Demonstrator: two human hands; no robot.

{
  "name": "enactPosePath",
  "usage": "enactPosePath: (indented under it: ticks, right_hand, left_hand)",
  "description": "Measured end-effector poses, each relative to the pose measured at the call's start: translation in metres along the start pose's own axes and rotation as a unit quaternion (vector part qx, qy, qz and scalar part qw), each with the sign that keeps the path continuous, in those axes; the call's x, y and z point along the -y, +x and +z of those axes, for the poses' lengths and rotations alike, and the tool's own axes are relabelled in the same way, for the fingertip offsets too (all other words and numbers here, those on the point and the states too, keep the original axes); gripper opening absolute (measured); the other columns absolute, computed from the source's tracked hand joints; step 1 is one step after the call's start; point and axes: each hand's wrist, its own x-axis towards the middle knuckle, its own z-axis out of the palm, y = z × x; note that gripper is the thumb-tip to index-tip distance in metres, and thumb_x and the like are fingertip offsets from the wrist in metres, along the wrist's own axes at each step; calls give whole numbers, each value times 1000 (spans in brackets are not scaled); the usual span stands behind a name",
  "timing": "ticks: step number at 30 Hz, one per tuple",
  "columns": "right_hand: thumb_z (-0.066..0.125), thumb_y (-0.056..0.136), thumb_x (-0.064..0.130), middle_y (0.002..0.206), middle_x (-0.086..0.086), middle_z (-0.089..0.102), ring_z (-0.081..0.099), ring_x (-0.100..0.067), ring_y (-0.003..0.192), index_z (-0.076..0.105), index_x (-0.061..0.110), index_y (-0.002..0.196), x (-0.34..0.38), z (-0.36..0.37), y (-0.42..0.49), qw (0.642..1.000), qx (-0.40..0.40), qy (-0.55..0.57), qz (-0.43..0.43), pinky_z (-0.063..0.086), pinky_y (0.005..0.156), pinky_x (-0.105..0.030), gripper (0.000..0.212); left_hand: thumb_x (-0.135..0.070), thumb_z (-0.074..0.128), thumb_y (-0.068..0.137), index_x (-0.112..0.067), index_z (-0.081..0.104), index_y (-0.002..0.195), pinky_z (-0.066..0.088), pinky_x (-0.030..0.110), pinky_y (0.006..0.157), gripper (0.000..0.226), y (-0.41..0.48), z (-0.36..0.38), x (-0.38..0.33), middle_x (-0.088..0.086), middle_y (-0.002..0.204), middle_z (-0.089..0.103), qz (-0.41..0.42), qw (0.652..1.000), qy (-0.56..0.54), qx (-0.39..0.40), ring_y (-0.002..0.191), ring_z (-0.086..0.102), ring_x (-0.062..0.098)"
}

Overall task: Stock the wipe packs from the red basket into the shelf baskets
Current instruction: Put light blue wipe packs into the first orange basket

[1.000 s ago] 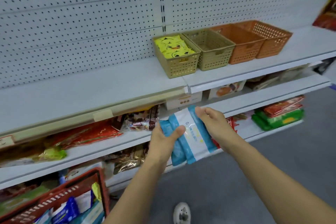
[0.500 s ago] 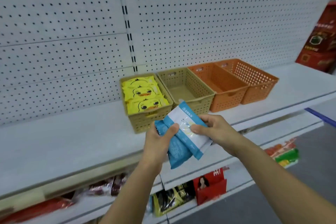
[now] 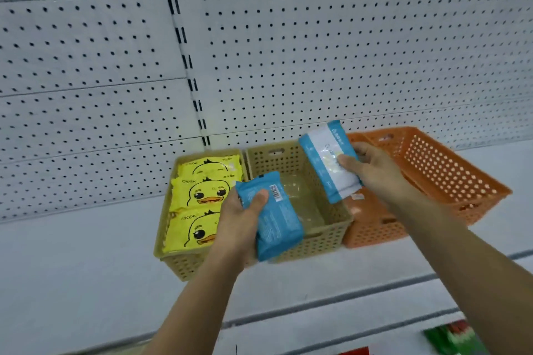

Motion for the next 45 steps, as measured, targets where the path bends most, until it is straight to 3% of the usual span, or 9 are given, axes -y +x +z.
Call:
enactPosePath:
  ticks: [6,13,21,28,33,36,39,42,45]
  right_hand:
    - [66,87,16,101,-1,58,59,-20,83,51,20,98,-26,-59,111,957,-33,-285,-42,52,72,-35,19]
    - [65,86,19,96,0,64,60,-17,85,63,16,104,-70,-39,184,794,285,-537,-13,46,72,-28,19]
    - [56,86,12,123,-7,53,47,-27,119,54,17,120,-103,-14,183,676,176,-692,-183,39,93,-39,34]
    - [55,88,6,120,-10,61,60,-25,105,60,13,121,-108,-19,177,758,303,-578,-11,52,90,-36,33]
    - [60,83,12,134,7,45,51,-15,115,45,29,134,-70,-28,158,873,204,-409,-171,49,94,-36,55]
    - [72,75,19,145,11,22,25,-7,133,22,40,146,-36,-31,121,837,324,-335,-287,34,105,-24,90]
    - [69,80,18,138,9,43,41,-6,125,48,34,135,-38,-26,105,848,260,-282,-366,39,99,-20,61]
    - [61,91,18,95,9,67,65,-5,81,63,24,103,-26,-34,99,964,139,-91,-206,53,67,-18,14]
    - [63,90,21,90,2,71,71,-16,68,64,19,96,-30,-49,105,994,106,15,-26,58,59,-29,6]
  left_hand:
    - [-16,58,96,-13,58,114,58,33,56,18,47,65,-1,12,106,71,-4,998,-32,-46,82,73,22]
    - [-18,59,95,-15,58,115,60,36,63,20,89,110,16,10,108,70,-16,993,-52,-109,89,72,24]
    - [-22,58,96,-18,58,115,60,35,65,19,109,115,26,5,105,71,-19,990,-36,-134,88,73,20]
    - [-28,47,101,-18,54,123,57,43,75,26,117,117,21,10,113,67,-50,982,-88,-157,98,68,26]
    - [-23,41,103,-26,47,136,58,45,77,33,115,118,16,9,118,63,-38,980,-142,-133,103,66,28]
    - [-21,38,105,-35,42,141,59,40,71,40,116,126,10,5,119,60,-9,979,-170,-112,104,65,27]
    - [-30,39,104,-29,49,135,58,35,69,33,113,136,6,5,115,62,0,986,-142,-90,95,67,23]
    - [-52,37,100,-22,59,123,45,33,73,44,111,140,7,2,115,64,5,996,23,-83,96,59,17]
    - [-39,47,100,-10,63,113,40,28,68,36,109,140,11,0,102,66,20,991,111,-74,91,56,13]
